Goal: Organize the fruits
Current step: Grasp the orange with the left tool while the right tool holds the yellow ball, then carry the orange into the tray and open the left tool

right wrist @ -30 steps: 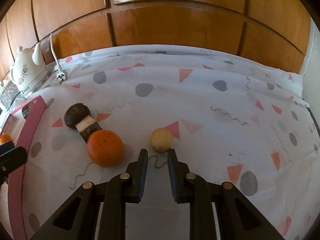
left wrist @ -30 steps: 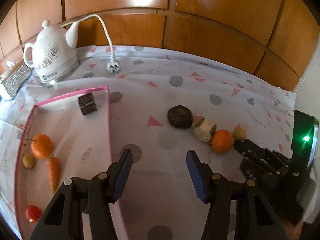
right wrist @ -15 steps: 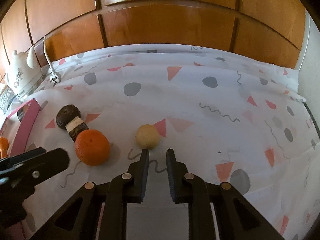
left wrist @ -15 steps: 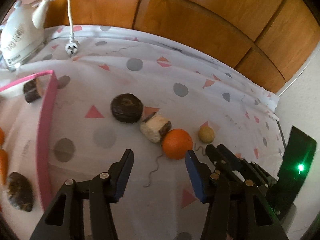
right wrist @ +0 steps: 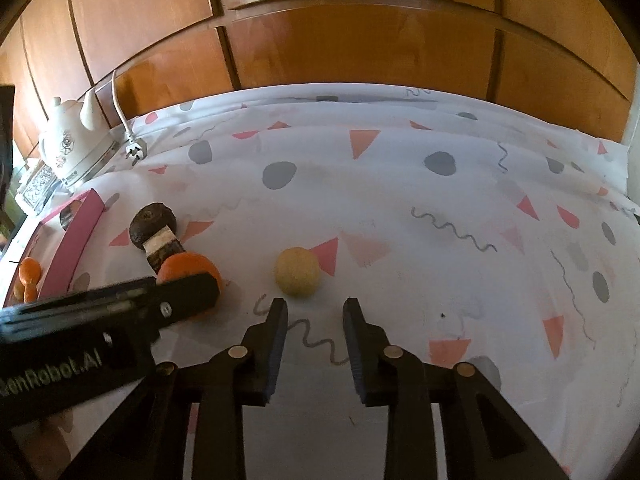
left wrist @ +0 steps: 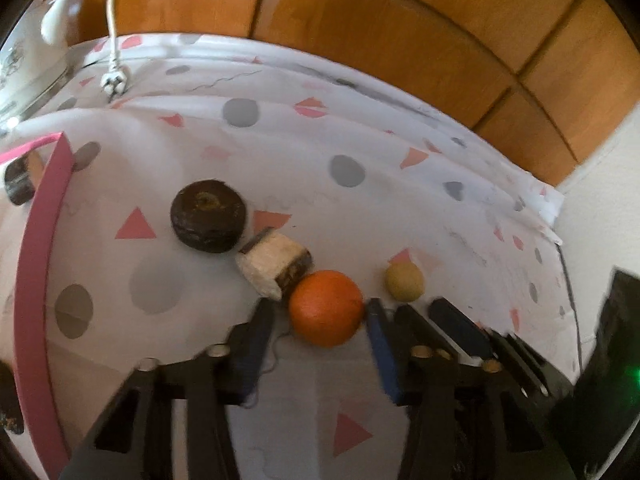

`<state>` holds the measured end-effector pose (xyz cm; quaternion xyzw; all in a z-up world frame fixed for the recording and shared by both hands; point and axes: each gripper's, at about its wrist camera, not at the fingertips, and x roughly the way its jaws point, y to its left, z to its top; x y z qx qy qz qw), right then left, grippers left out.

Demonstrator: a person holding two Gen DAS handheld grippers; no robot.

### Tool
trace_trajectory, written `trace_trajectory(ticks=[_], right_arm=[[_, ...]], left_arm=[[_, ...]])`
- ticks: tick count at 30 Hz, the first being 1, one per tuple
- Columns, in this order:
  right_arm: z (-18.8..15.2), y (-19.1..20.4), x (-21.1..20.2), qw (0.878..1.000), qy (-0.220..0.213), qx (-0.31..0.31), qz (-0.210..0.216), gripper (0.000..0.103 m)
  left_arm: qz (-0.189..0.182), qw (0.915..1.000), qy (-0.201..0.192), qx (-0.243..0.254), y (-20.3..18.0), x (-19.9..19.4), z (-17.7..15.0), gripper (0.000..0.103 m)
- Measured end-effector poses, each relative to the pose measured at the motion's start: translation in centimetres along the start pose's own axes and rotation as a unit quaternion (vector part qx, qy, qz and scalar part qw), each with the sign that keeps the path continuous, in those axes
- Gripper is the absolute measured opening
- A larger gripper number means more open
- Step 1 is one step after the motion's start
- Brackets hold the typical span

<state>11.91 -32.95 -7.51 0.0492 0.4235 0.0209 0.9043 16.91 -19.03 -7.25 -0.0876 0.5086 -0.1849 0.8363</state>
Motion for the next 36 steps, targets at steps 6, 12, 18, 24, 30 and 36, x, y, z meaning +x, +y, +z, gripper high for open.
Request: trace_trajectory(ticks=[6, 12, 18, 24, 30, 36], right_arm=[[0.9, 1.1, 1.1, 0.999, 0.003, -0.032, -0.001, 0.037], [1.4, 1.8, 1.6, 0.999, 0.002, -0.049, -0.001, 0.033], [1.0, 1.0, 1.0, 1.000, 0.003, -0.025, -0.002, 0.025], [-1.4, 0.3, -1.2, 1.000, 0.007, 0.008, 0.015, 0.025], [-2.9, 0.1, -2.3, 1.000, 0.001, 0.020, 0.018, 0.026], [-2.5, 0.2, -2.1, 1.000, 0.001, 0.018, 0.004, 0.035]], left_arm=[[-0.012, 0.9999, -0.007, 0.006, 1.4, -1.4, -0.8, 0.038], [-0.022, 0.9996, 0.006, 0.018, 3.6, -3.0, -2.4, 0.038], [-0.039, 0.9982, 0.013, 0.044, 4.1, -4.6, -4.7, 0.038], [-0.037, 0.9971, 0.008, 0.066, 3.7, -5.1, -5.6, 0.038], [-0.008, 0.9978, 0.006, 0.065, 2.8, -3.7, -4.7, 0.044], [0.014, 0.9968, -0.008, 0.078, 2.6, -3.3, -4.7, 0.037]])
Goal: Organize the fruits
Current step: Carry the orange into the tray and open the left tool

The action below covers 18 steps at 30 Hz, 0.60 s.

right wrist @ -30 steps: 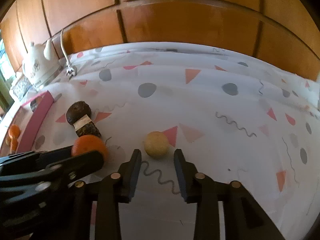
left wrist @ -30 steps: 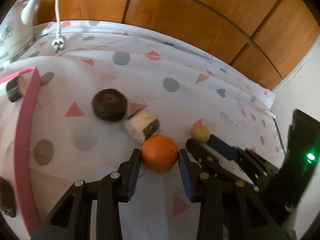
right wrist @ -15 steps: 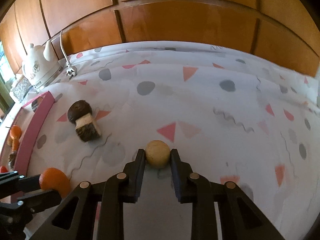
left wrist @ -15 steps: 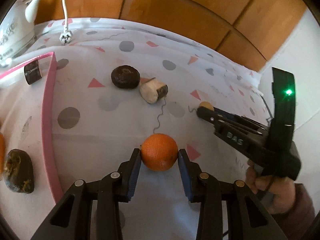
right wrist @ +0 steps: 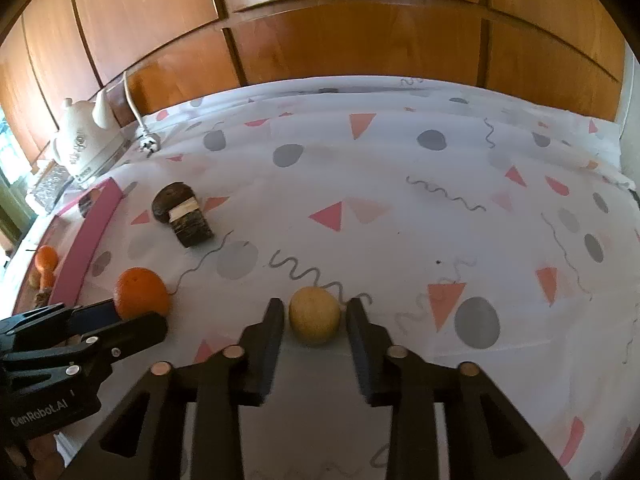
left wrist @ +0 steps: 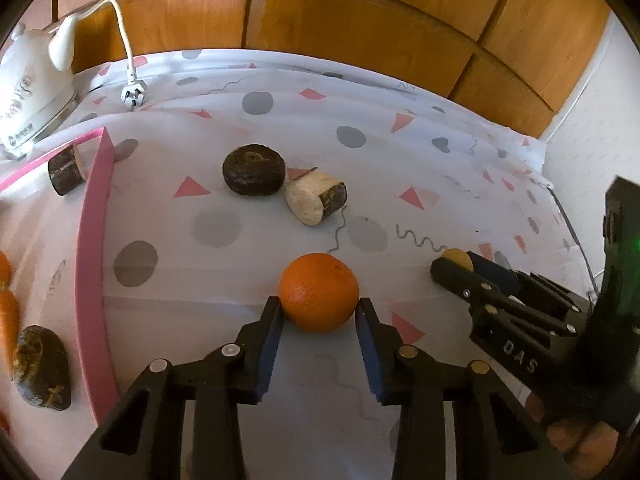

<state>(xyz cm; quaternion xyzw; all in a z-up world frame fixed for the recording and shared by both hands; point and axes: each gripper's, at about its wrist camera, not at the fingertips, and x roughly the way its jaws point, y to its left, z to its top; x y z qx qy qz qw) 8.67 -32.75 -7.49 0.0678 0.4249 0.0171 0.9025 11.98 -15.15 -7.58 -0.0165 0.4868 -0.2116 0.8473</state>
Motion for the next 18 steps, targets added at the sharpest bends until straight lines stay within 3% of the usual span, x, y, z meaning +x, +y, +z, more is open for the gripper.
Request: trace_trajectory(ticks=[5, 8, 18], right_arm=[[0.2, 0.4, 0.5, 1.000, -0.003, -0.004, -0.016, 0.033], [0.0, 0.6, 0.5, 0.999, -0.007, -0.007, -0.033, 0.028], [-0.2, 1.3, 0.9, 0.998, -0.008, -0.024, -0.056, 0.028]], left_arm=[[0.011, 0.9996, -0.008, 0.024, -0.2, -0.3, -0.5, 0.036], [0.021, 0.9995, -0.011, 0.020, 0.2, -0.8, -0.9, 0.036], [0.041, 0.9984, -0.038, -0.007, 1.8, -4.8, -1.9, 0.036]])
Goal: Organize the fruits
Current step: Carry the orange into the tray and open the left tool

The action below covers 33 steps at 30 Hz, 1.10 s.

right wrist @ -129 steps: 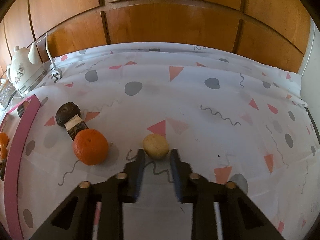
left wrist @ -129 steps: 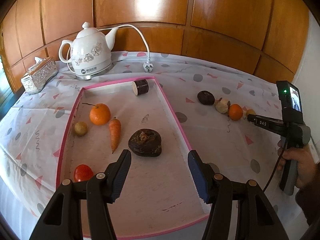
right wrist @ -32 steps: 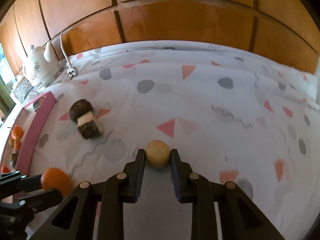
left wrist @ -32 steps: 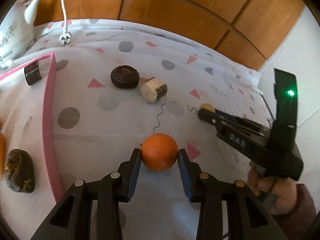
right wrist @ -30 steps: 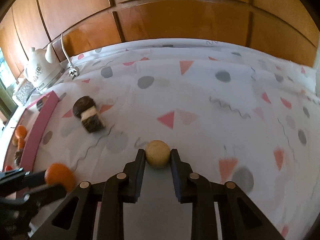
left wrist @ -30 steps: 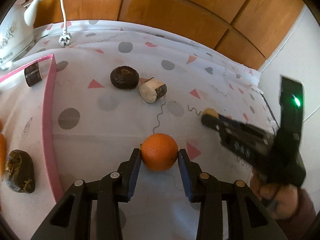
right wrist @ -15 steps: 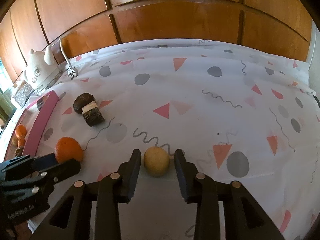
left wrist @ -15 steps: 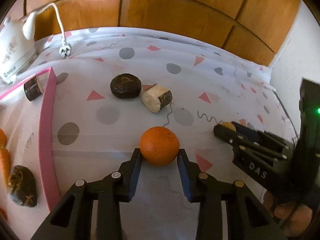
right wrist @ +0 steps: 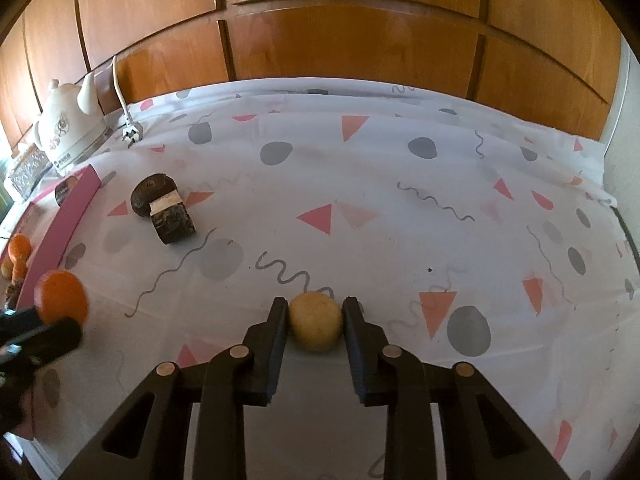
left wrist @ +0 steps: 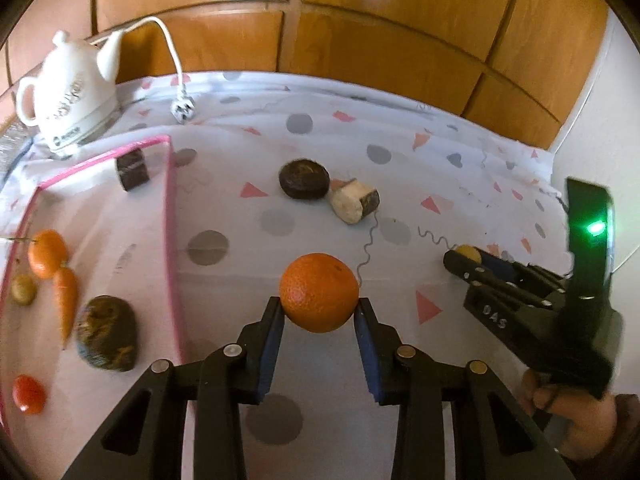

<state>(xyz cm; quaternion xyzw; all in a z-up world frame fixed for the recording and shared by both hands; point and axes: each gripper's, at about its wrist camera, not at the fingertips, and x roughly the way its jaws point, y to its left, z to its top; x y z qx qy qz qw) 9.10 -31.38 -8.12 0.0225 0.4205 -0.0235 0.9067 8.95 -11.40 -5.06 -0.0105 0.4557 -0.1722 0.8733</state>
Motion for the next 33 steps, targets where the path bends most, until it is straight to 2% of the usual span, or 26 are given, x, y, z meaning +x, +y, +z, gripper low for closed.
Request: trace_trajectory(ticks=[9, 17, 33], right_arm=[[-0.2, 0.1, -0.1, 1.000, -0.005, -0.008, -0.009, 0.028], [-0.3, 0.8, -0.2, 1.000, -0.005, -0.017, -0.022, 0.028], [-0.3, 1.3, -0.2, 0.999, -0.009, -0.032, -0.043, 0.027]], left_arm=[[0.025, 0.9987, -0.044, -0.006, 2.2, -4.6, -0.5, 0.036], [0.045, 0.9959, -0.069, -0.038, 5.8, -7.1, -0.9, 0.036], [0.097, 0.9871, -0.071, -0.106, 12.4, -8.2, -2.5, 0.036]])
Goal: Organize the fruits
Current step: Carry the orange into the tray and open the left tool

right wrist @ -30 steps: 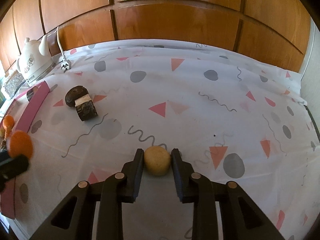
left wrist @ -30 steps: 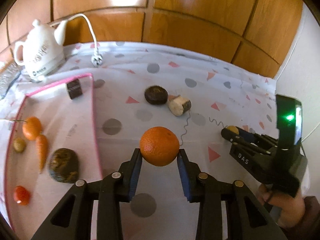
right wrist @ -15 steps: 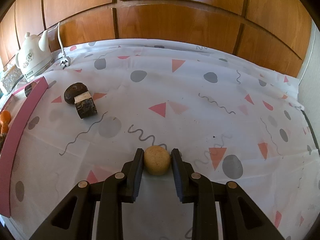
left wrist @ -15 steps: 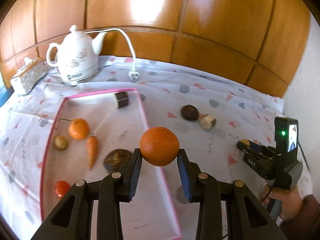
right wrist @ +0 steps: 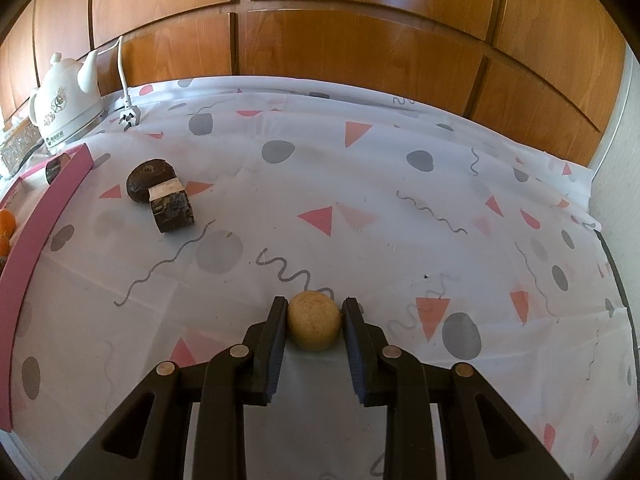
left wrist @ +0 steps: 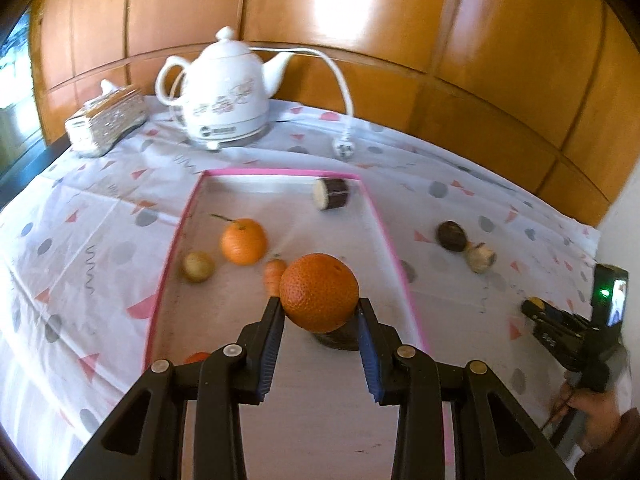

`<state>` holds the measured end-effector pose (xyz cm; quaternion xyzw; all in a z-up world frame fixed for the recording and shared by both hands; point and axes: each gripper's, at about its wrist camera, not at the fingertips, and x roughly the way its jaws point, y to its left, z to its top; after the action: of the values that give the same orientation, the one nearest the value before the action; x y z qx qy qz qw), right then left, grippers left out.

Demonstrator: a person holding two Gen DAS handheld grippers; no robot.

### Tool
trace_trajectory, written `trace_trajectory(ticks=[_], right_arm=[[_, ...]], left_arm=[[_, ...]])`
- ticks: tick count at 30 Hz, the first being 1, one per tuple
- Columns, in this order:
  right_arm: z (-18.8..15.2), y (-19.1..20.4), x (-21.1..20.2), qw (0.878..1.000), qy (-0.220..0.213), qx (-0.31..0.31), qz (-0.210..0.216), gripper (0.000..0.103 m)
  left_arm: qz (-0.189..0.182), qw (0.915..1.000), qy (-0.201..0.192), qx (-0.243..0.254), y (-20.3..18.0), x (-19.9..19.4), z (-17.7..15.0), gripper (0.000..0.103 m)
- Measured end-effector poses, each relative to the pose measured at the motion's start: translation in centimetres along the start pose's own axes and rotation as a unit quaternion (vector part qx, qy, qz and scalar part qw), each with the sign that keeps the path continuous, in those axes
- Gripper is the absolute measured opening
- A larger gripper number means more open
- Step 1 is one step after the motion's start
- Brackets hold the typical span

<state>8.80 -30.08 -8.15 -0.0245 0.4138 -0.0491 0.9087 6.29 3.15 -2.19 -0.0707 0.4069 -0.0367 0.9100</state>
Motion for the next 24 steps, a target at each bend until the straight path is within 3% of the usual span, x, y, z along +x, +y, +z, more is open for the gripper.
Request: trace_trajectory(ticks=[14, 24], right_arm=[[-0.1, -0.2, 0.0, 1.000, -0.002, 0.004, 0.005, 0.027], [-0.1, -0.1, 0.0, 1.000, -0.002, 0.003, 0.003, 0.027]], left_arm=[[0.060, 0.9976, 0.012, -0.033, 3.2, 1.6, -0.2, 0.037], [0.059, 0.9974, 0.002, -0.042, 3.5, 0.9, 0.1, 0.041]])
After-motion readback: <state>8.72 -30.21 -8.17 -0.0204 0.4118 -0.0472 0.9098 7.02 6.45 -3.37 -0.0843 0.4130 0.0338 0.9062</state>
